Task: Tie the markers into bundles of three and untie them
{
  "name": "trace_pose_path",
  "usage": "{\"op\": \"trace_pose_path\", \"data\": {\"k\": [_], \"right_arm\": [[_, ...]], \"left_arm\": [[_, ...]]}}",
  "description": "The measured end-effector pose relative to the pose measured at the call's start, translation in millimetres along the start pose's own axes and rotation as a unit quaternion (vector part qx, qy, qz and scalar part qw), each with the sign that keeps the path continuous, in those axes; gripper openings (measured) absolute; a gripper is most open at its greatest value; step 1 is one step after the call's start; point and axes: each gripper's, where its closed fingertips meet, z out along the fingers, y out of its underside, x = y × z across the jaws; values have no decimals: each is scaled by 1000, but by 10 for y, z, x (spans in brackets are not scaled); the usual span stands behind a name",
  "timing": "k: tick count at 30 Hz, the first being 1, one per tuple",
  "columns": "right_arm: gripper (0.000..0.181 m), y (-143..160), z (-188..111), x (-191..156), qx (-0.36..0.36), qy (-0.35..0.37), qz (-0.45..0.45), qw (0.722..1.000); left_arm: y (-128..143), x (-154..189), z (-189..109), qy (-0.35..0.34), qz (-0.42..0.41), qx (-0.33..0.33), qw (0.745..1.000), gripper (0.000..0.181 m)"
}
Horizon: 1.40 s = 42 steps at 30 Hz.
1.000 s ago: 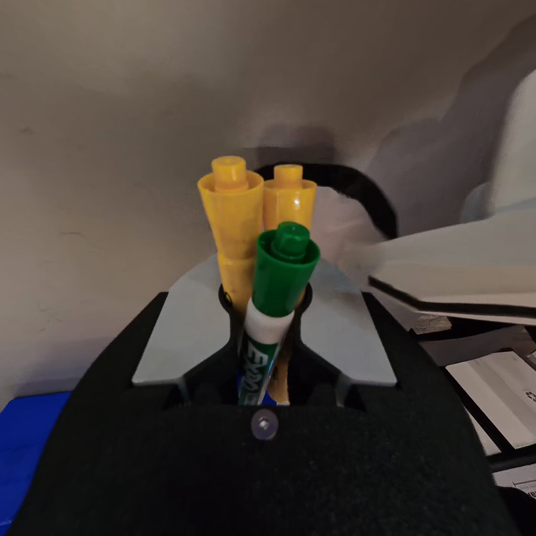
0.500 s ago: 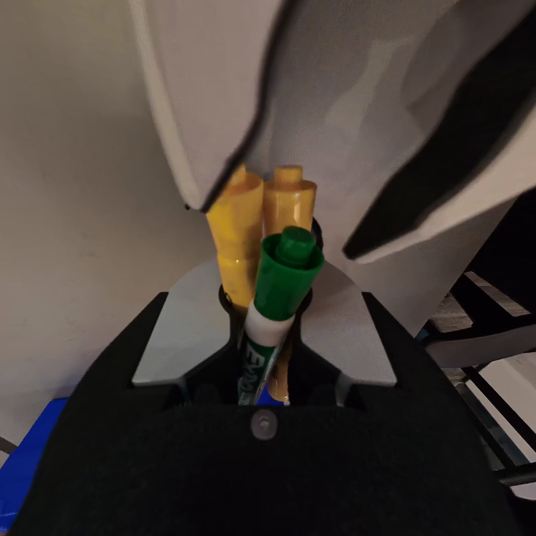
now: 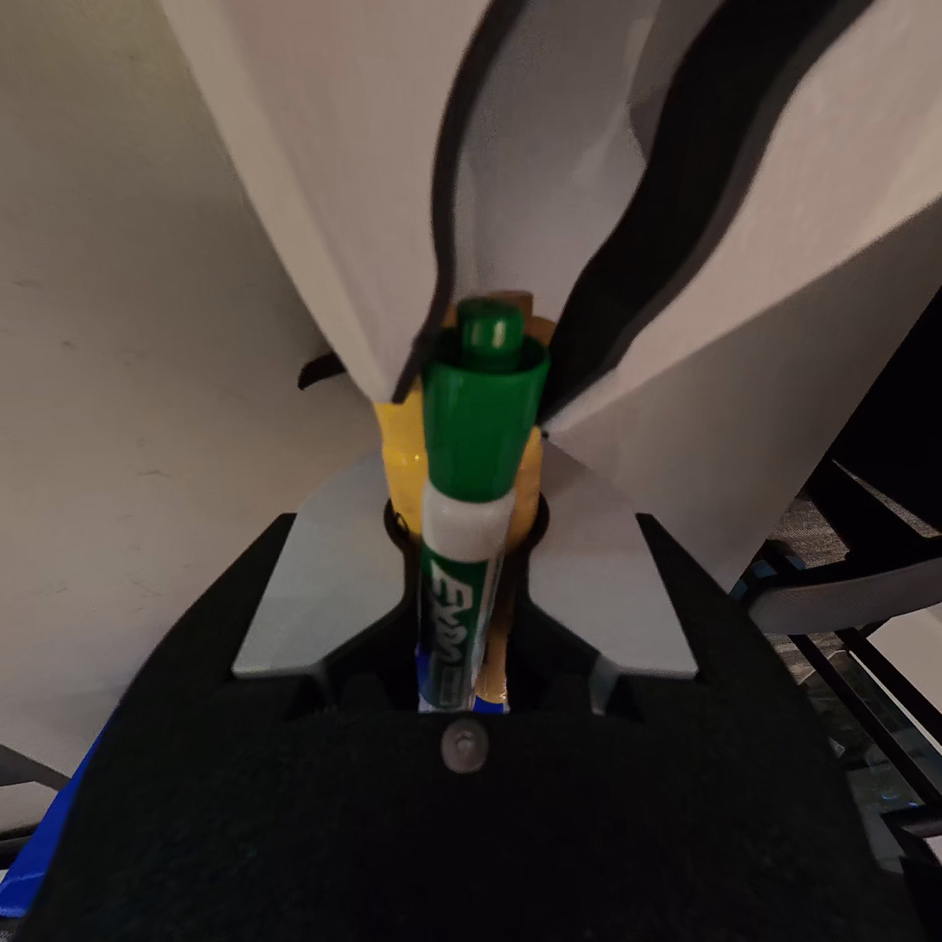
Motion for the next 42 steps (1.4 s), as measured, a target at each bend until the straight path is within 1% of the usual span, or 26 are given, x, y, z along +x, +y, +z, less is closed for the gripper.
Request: {"op": "trace_pose_path", "data": {"k": [3,8,13,22,26,28,29,32,34,36,37,39,40,41,42], "right_arm": [[20,13,1,-13,-8,-13,8,1000],[29,26,43,-8,-12,-13,21,1000],[30,3,41,-9,-7,-14,30,999],[30,13,48,-32,-3,-22,44,999],[30,69,20,-2,-15,-16,42,999],[36,201,23,0,-55,-17,31,998],[41,303,38,-23,-88,-22,20,996],[45,592,128,-125,-180,-28,-23,983],[53,735,213,-138,-225,-16,-41,973],[60,841,275,-69,-263,1,-32,964],[67,858,305,-42,-272,-1,-17,962],[83,819,375,-76,-265,-35,23,963],[94,813,397,-96,-264,-51,34,962],[100,838,407,-90,-274,-52,39,959],[108,871,414,-57,-285,-36,37,957]], "left_arm": [[23,15,26,-1,6,-4,1000,40],[17,39,34,11,3,8,1000,40],[38,81,40,27,-3,20,999,40],[148,72,77,33,-17,16,999,41],[263,13,92,22,-27,6,999,41],[371,-37,72,14,-35,3,999,41],[421,-68,56,10,-43,5,999,41],[602,-132,48,5,-65,0,998,41],[735,-154,65,0,-75,-10,997,41],[826,-144,85,4,-84,-13,996,41],[868,-140,97,3,-88,-15,996,41],[938,-117,122,5,-92,-20,996,41],[961,-101,134,7,-93,-20,995,41],[975,-90,143,9,-95,-20,995,41],[985,-82,149,9,-97,-18,995,41]]}}
